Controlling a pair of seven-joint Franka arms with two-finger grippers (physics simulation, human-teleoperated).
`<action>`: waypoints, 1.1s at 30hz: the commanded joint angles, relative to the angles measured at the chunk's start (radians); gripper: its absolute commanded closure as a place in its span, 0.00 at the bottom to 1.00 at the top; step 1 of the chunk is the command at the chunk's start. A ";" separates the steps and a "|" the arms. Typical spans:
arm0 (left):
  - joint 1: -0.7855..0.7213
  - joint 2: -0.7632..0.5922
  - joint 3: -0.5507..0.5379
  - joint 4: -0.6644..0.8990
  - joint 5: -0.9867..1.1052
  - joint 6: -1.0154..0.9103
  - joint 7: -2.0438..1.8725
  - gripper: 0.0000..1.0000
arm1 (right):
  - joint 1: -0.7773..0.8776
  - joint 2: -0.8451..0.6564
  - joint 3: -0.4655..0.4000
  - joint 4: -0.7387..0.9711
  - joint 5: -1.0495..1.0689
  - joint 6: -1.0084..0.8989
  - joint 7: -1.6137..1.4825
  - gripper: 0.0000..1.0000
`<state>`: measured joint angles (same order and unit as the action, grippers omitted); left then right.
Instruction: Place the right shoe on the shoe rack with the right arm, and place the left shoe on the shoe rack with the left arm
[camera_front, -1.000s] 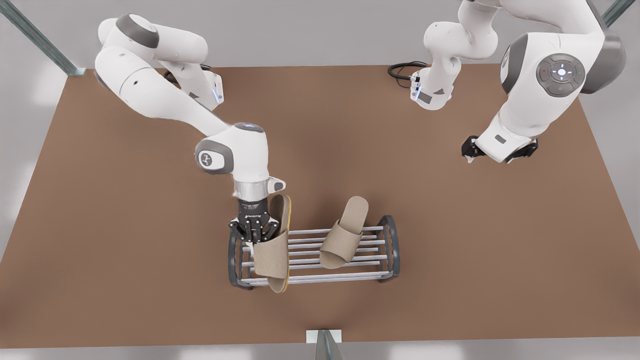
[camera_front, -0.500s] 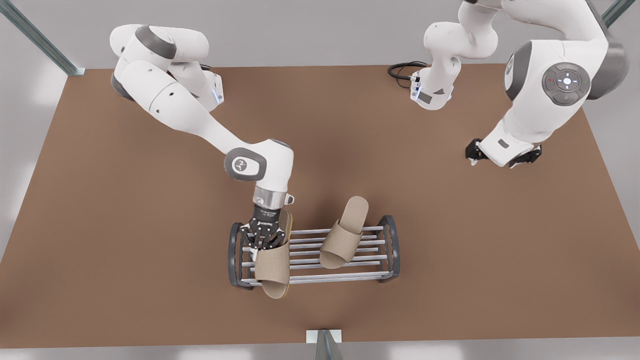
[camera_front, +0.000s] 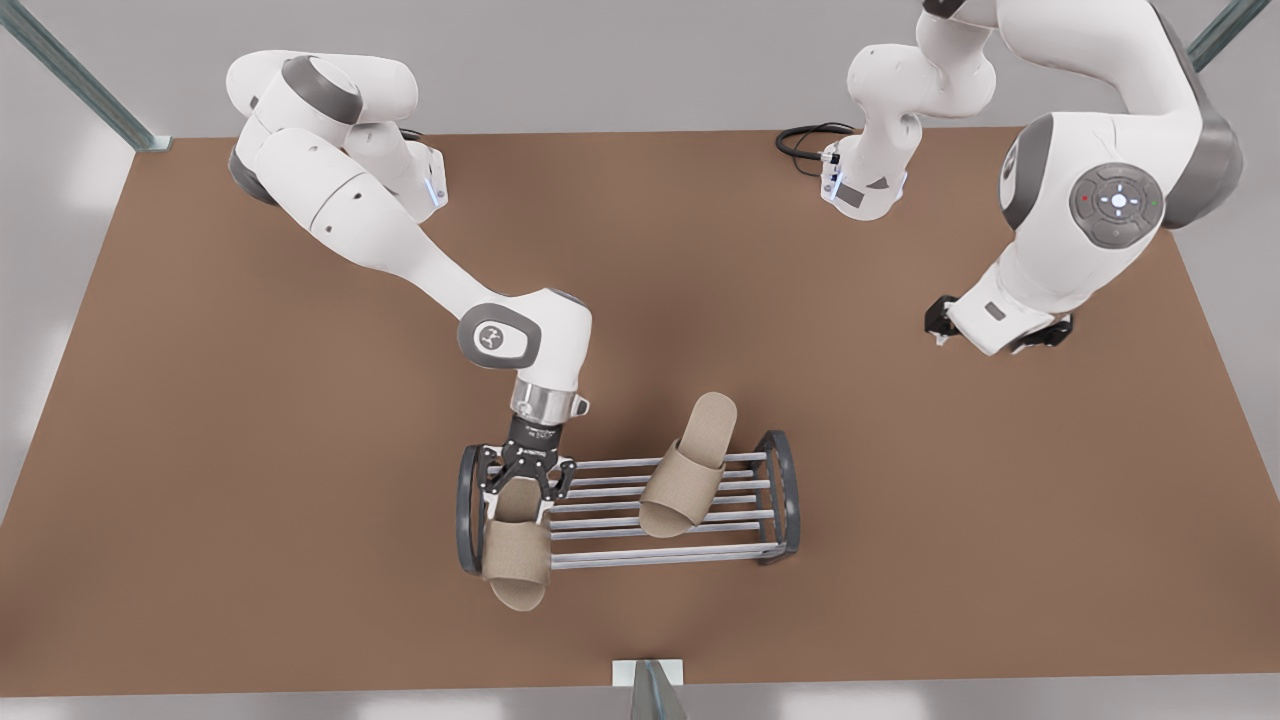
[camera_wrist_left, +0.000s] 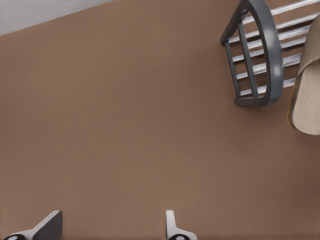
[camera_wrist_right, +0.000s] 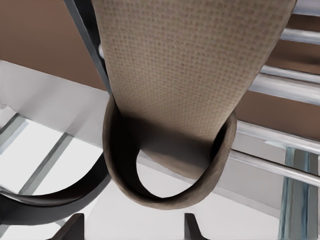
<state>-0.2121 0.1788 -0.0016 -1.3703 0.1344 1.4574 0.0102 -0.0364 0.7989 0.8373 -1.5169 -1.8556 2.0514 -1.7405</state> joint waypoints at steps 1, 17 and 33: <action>-0.001 -0.002 0.000 0.000 0.001 0.001 0.030 0.00 | 0.003 -0.004 0.002 0.001 0.009 -0.002 0.027 0.20; 0.000 -0.039 -0.001 0.000 0.001 -0.009 0.030 0.00 | 0.047 -0.282 0.076 0.422 0.906 -0.494 0.094 0.00; -0.001 -0.039 -0.001 0.000 0.001 -0.014 0.030 0.00 | -0.028 -0.640 -0.762 0.019 1.830 -0.448 1.948 0.00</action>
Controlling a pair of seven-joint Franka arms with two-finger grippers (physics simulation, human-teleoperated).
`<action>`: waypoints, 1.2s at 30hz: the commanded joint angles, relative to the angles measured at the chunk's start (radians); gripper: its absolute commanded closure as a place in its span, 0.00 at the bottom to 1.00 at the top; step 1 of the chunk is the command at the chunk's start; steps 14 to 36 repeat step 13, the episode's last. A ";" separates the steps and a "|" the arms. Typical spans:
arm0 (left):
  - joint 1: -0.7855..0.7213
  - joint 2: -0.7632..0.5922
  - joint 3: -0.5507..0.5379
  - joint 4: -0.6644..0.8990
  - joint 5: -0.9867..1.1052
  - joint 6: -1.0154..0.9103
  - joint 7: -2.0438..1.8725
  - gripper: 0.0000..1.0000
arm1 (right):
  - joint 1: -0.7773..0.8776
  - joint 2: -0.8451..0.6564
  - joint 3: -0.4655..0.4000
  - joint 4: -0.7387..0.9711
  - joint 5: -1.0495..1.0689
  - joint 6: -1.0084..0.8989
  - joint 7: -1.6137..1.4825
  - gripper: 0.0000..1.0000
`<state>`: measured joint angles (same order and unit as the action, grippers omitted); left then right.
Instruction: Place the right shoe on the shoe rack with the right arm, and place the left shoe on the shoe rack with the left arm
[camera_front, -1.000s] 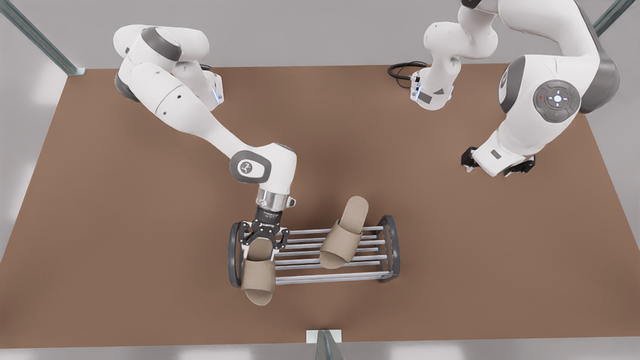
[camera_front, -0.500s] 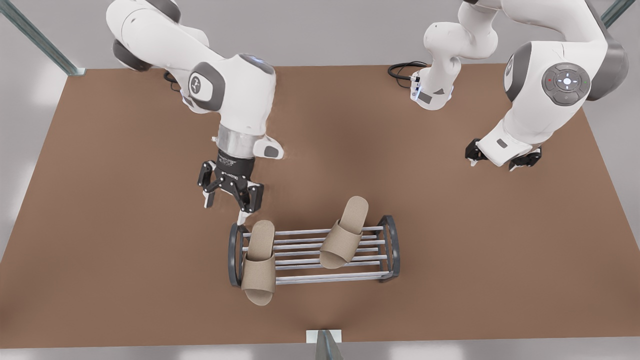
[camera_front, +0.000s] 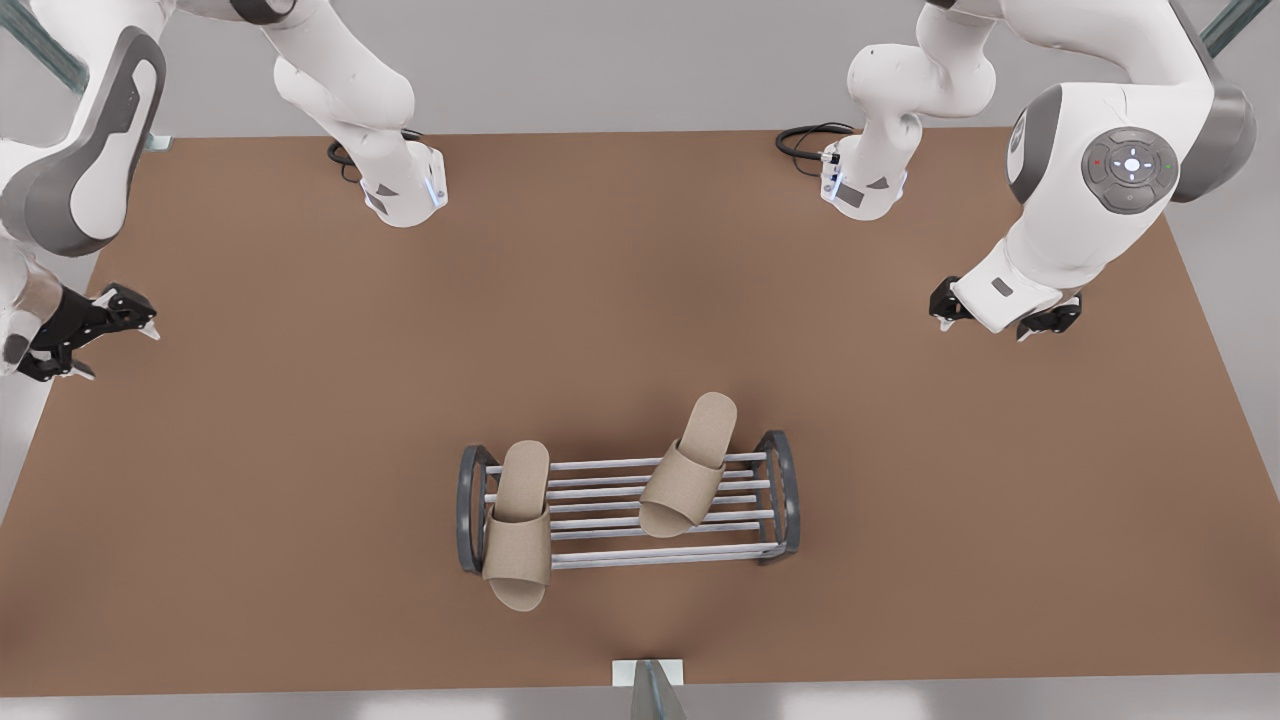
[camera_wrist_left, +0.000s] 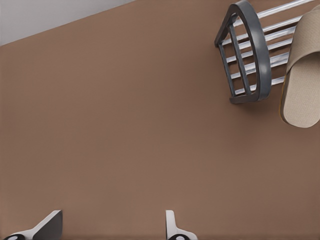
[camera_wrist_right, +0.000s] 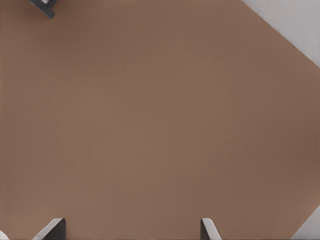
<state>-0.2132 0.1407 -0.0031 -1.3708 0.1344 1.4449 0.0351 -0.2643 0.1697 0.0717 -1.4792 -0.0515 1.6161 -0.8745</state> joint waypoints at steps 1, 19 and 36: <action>0.000 -0.001 0.000 -0.001 0.001 -0.001 0.003 0.00 | 0.214 0.147 0.002 0.185 0.005 -0.119 1.082 0.00; 0.001 0.000 0.000 0.001 0.001 0.000 0.005 0.00 | 0.201 0.338 -0.003 0.373 0.007 -0.090 1.075 0.00; 0.001 0.000 0.000 0.001 0.001 0.000 0.005 0.00 | 0.201 0.338 -0.003 0.373 0.007 -0.090 1.075 0.00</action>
